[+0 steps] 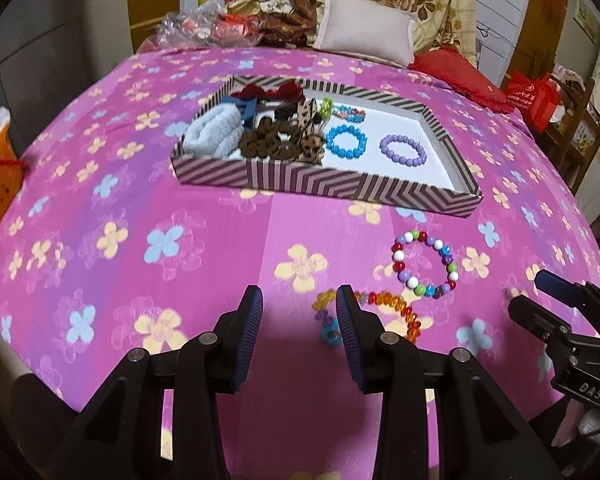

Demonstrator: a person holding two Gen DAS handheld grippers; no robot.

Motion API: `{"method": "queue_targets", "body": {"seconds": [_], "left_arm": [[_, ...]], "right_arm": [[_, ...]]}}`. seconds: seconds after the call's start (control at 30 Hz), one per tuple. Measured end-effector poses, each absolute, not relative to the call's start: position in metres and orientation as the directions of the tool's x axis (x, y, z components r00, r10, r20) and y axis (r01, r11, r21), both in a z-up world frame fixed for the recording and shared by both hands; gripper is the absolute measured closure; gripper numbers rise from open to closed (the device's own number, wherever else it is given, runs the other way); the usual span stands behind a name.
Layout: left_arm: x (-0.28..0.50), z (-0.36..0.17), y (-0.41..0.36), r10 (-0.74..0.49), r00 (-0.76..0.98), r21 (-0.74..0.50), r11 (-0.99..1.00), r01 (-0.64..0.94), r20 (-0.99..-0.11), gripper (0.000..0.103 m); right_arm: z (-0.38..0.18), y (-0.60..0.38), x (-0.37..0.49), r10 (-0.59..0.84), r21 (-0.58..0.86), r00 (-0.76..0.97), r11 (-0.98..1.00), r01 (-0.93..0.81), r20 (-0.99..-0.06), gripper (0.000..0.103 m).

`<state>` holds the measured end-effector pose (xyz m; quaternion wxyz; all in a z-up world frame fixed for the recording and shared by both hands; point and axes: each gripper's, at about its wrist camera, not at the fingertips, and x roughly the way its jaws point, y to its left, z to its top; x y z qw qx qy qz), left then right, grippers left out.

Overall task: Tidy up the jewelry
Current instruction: 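Withdraw both tools from the box toward the multicolour and orange bracelets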

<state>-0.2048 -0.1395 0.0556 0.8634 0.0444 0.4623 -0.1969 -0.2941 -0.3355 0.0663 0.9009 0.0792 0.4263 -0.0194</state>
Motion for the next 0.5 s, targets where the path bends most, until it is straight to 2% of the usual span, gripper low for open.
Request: {"method": "queue_targets", "body": {"seconds": [0.13, 0.5], "left_arm": [[-0.203, 0.046, -0.135, -0.333, 0.438, -0.162, 0.909, 0.383, -0.835, 0.06], [-0.2, 0.02, -0.137, -0.352, 0.34, -0.195, 0.887, 0.418, -0.872, 0.056]], "right_arm": [[0.061, -0.335, -0.288, 0.029, 0.12, 0.635, 0.988, 0.102, -0.772, 0.03], [0.037, -0.329, -0.244, -0.001, 0.057, 0.603, 0.995, 0.077, -0.798, 0.032]]}}
